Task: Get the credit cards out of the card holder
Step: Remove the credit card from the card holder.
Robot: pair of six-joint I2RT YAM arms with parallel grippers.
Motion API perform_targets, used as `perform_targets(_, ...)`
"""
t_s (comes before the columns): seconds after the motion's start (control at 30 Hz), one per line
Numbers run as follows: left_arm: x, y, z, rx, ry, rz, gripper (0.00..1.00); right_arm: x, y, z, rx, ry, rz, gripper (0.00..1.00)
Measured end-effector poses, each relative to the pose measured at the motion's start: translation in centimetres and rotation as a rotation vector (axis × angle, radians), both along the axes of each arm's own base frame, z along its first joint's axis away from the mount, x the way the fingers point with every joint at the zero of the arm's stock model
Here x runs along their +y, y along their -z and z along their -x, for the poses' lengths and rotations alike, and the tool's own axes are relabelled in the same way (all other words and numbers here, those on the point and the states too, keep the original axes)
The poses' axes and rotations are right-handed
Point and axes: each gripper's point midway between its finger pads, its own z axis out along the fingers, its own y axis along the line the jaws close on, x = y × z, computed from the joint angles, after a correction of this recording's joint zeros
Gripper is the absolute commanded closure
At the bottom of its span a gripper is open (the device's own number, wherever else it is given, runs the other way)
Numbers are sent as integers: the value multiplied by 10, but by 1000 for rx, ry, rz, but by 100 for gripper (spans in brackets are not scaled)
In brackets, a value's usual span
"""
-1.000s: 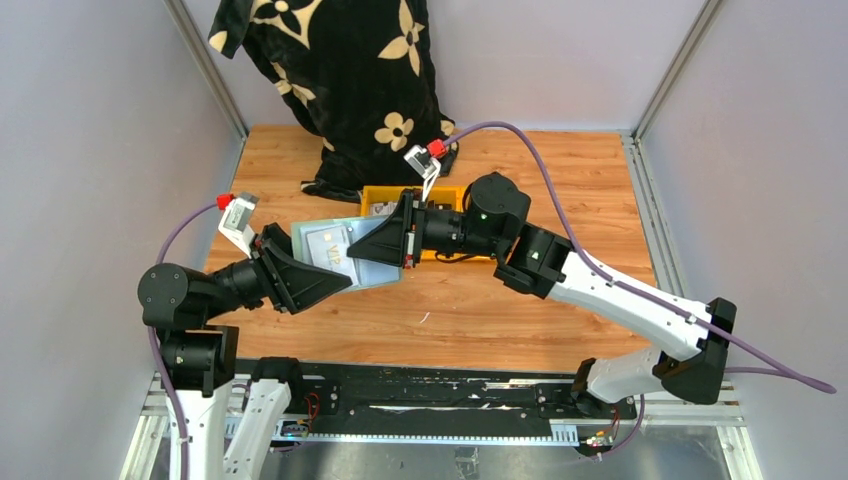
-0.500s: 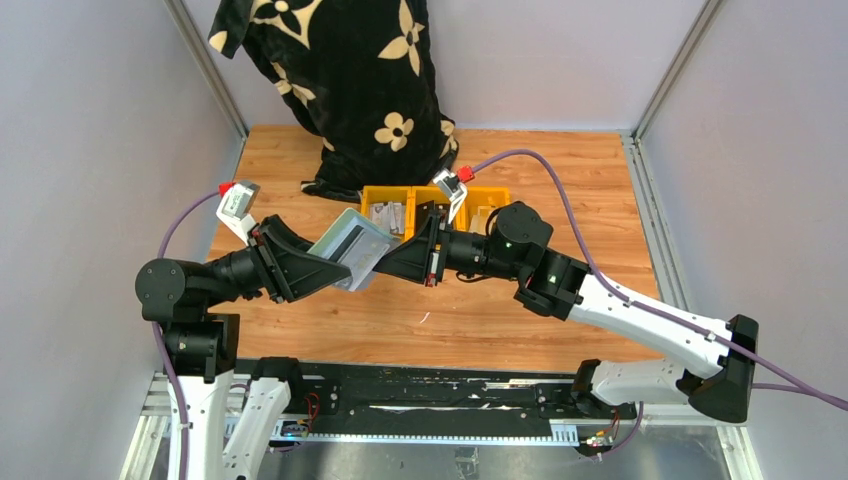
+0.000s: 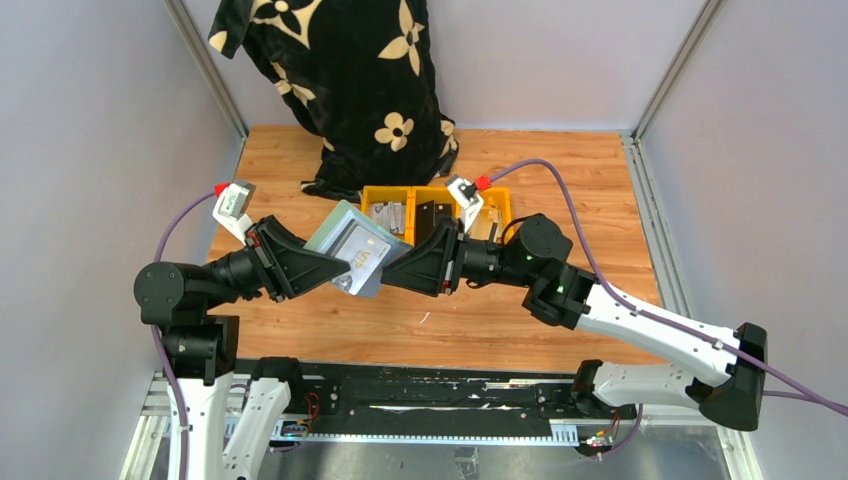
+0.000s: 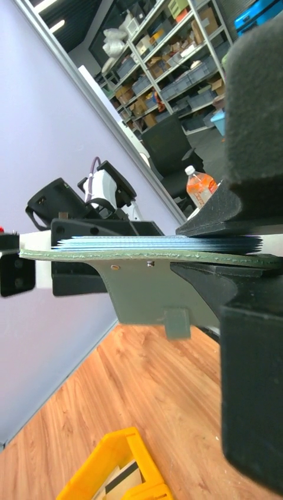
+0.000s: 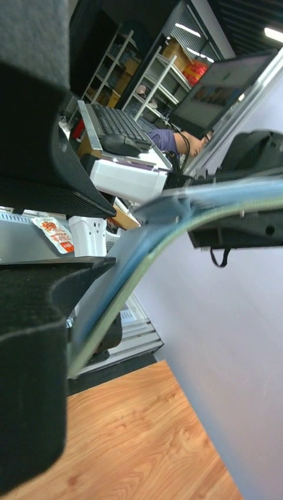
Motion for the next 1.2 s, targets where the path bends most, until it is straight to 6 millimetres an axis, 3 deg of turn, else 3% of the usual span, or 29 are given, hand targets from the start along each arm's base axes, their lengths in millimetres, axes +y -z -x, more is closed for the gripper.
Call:
perform_targets(0.2, 2, 10, -11, 24, -49, -15, 91, -12, -20, 11, -49, -24, -68, 62)
perform_targets(0.57, 5, 18, -18, 47, -99, -29, 91, 13, -2, -2, -11, -27, 5, 62)
perform_targets(0.8, 5, 19, -18, 35, -103, -34, 91, 18, -9, -4, -10, -34, -6, 62)
perform_targets(0.93, 5, 18, -16, 27, -106, -32, 88, 22, -18, -6, -13, -34, -17, 73)
perform_targets(1.07, 5, 16, -12, 6, -112, -29, 75, 26, -12, -9, 9, -30, 3, 96)
perform_targets(1.2, 5, 16, -9, 5, -105, -22, 63, 27, -12, -8, 20, -37, 12, 100)
